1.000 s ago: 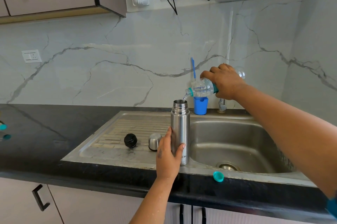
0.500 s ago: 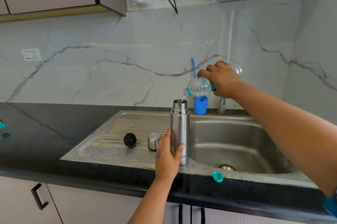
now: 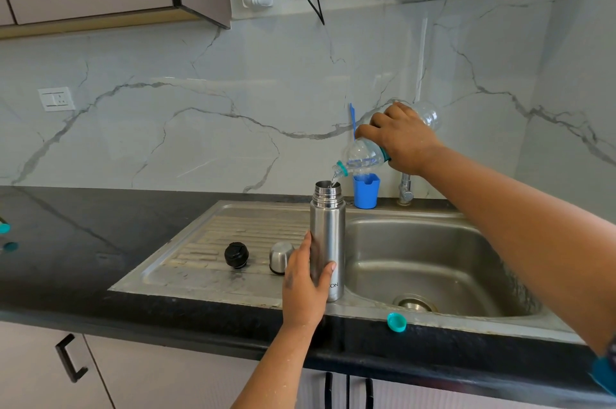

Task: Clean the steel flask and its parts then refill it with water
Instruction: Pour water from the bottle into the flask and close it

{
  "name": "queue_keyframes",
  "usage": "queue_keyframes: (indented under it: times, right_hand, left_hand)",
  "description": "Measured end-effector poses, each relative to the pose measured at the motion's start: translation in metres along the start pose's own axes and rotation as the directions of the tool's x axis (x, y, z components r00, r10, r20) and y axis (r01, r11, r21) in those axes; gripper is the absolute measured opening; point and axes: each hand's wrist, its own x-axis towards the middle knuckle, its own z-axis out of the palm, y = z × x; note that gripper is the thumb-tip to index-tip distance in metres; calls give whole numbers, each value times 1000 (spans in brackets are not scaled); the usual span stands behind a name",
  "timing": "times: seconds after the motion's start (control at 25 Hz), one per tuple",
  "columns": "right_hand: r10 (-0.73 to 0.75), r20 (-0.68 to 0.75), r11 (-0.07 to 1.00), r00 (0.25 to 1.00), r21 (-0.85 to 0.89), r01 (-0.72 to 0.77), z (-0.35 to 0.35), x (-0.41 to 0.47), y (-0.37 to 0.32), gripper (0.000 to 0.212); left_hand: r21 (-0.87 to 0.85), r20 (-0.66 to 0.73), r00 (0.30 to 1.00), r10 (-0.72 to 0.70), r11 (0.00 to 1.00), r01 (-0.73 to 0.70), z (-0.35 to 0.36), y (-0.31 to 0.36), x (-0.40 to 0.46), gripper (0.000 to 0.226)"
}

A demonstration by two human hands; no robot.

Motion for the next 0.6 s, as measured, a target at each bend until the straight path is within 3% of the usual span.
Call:
queue_keyframes:
  times: [0.32, 0.6]
  right_hand:
    - [-113, -174, 993, 978, -66, 103, -11, 12, -6, 68]
    - [-209, -224, 967, 952, -190, 168, -23, 18, -11, 61]
  left_hand:
    - [1, 4, 1000, 19, 1000, -19, 1, -2, -2, 69]
    - [10, 2, 1000, 16, 1000, -16, 2, -2, -1, 70]
